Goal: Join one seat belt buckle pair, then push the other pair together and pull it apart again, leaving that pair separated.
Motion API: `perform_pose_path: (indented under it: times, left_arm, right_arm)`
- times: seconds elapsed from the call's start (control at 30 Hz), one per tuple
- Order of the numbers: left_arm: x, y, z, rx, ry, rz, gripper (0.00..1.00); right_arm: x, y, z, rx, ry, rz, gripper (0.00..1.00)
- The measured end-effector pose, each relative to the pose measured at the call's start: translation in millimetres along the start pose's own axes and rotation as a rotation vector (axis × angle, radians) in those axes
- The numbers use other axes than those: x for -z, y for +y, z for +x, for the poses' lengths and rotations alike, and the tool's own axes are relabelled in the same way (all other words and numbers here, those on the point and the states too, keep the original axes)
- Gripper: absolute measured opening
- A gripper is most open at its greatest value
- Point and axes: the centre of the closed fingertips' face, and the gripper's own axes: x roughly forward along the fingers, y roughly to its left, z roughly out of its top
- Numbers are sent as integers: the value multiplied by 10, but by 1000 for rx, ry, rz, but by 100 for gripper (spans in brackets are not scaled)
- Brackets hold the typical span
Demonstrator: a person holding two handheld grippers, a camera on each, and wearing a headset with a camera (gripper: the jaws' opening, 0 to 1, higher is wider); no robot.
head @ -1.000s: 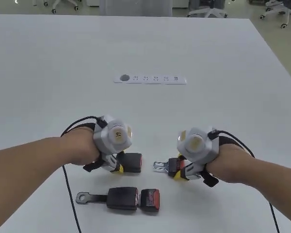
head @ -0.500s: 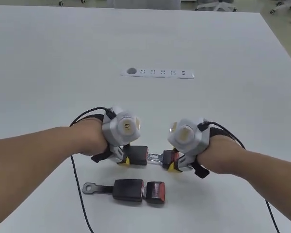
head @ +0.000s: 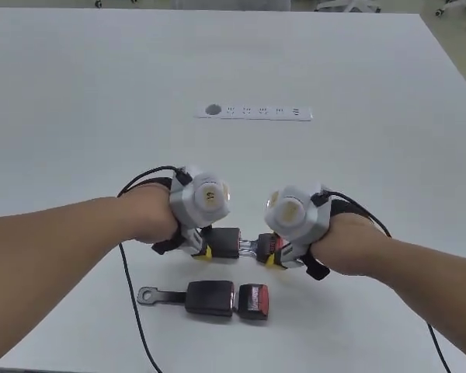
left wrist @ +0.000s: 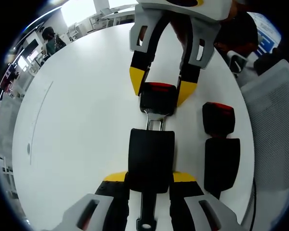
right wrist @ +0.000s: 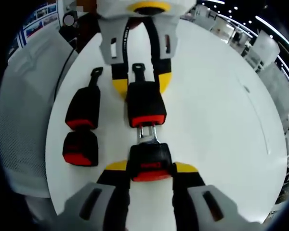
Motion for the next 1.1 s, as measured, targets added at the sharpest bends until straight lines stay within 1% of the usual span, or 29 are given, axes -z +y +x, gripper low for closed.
perform_pose_path:
  times: [0.2,0.4,0.47,0.6,0.73,0.87,0.97,1.07,1.1]
  left_arm:
    - [-9,-10,1,3,1,11,32]
    - [-12,-13,2,16,-14,21,32]
    - [-13,-12,3,18,-14,25,32]
    - [-15,-13,4,18,-10,31,31]
    - [-12,-8,4,21,-20,25,31]
    - [-12,-7,7,23,-28,27,31]
    - [-14,-7,9,23,-23,28,31]
    - [-23,-8,17,27,2,39,31]
    - [-22,-8,17,28,6,41,31]
  right_arm:
    - [-9,-1,-2,-16,-14,-11,32]
    - [-27,-2,4,-28,-25,-35,31]
    - [-33,-4,2,-30,-27,-35,30]
    - [-47,-12,11,-44,-20,-49,30]
    - [-85,-28,36,-44,-13,-53,30]
    - [-143,-24,60,-45,-32,-62,30]
    - [-176,-19,71,-45,-40,-59,30]
    - [-185,-20,82,-42,-43,-55,30]
    - [-190,-16,79,-41,-51,-39,30]
